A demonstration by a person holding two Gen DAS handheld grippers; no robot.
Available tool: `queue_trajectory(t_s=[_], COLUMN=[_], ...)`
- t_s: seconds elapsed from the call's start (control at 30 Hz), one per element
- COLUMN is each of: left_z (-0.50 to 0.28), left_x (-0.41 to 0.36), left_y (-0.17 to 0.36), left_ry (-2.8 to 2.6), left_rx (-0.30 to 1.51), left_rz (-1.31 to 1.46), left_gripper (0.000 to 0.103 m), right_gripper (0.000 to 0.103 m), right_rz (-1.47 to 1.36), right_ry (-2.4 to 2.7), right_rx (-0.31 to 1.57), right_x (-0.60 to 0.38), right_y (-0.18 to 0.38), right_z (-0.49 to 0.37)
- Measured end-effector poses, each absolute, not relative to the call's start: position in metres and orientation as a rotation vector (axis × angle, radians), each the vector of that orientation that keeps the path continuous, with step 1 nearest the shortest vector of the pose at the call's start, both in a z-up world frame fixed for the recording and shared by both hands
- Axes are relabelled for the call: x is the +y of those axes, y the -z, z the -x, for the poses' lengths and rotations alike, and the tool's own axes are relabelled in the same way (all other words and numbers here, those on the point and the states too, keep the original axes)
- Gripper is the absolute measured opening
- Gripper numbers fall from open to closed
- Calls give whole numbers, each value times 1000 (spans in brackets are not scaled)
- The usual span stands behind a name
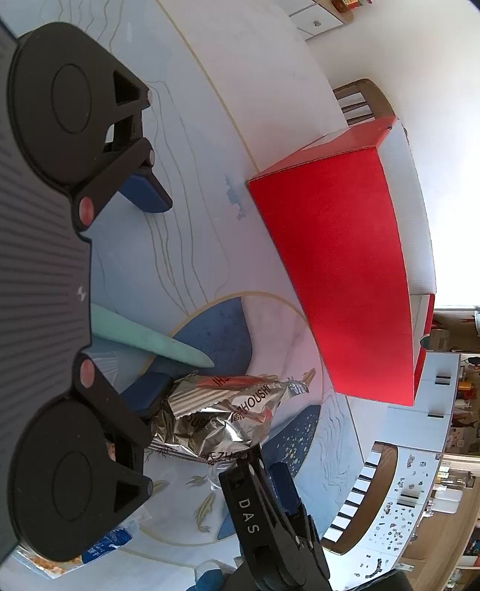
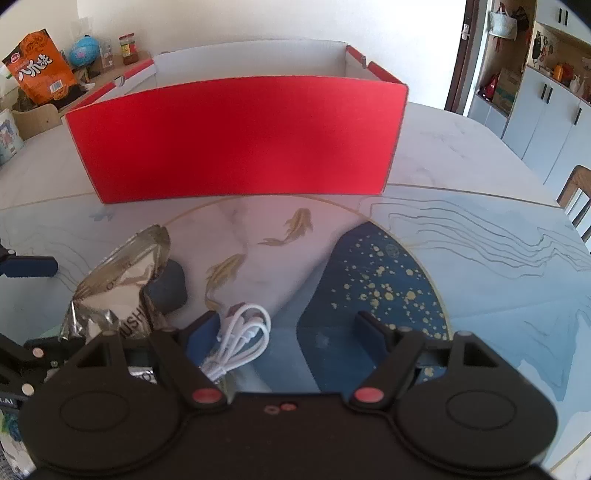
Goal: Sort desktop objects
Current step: 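Reach left gripper to teal stick while right gripper reaches white cable, then close left gripper on teal stick while right gripper grasps white cable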
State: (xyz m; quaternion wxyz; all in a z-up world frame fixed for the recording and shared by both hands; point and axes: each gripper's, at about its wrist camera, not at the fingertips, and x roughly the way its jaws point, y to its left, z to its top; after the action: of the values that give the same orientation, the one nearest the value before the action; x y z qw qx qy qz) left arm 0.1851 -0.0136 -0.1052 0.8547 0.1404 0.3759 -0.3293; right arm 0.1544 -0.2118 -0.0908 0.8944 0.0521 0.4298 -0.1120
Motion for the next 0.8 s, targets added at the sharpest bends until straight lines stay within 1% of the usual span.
queue_trajectory(t_s=[0.17, 0.27, 0.33, 0.5, 0.57, 0.6, 0.63, 0.67, 0.7, 0.73, 0.77, 0.8], left_z=[-183, -183, -183, -182, -182, -182, -182, -182, -181, -179, -177, -175], left_x=[-13, -13, -13, -13, -12, -12, -11, -11, -12, -13, -14, -16], left_y=[106, 106, 106, 106, 105, 104, 103, 102, 101, 100, 100, 99], left_ry=[689, 689, 687, 681, 671, 670, 669, 670, 679, 690, 701, 708], left_rx=[778, 775, 776, 776, 775, 773, 771, 768, 766, 762, 758, 756], left_rz=[-289, -289, -288, -286, -282, -281, -280, -281, -285, -292, -299, -304], left_gripper=[94, 94, 94, 93, 89, 84, 76, 73, 67, 58, 54, 47], right_gripper=[76, 71, 64, 58, 53, 49, 46, 44, 42, 40, 39, 37], right_rz=[-104, -102, -99, -97, -95, -95, -94, -91, -90, -89, -89, -90], right_ry=[232, 230, 226, 222, 220, 218, 216, 214, 212, 211, 209, 209], right_rx=[875, 863, 858, 853, 854, 855, 856, 858, 859, 860, 862, 862], right_x=[-212, -210, -209, -207, -206, -205, -204, -204, -203, -203, -203, -202], right_y=[92, 92, 91, 90, 89, 89, 88, 88, 88, 88, 87, 87], right_z=[-151, -148, -146, -142, -141, -140, -139, -138, -137, -136, -136, -135])
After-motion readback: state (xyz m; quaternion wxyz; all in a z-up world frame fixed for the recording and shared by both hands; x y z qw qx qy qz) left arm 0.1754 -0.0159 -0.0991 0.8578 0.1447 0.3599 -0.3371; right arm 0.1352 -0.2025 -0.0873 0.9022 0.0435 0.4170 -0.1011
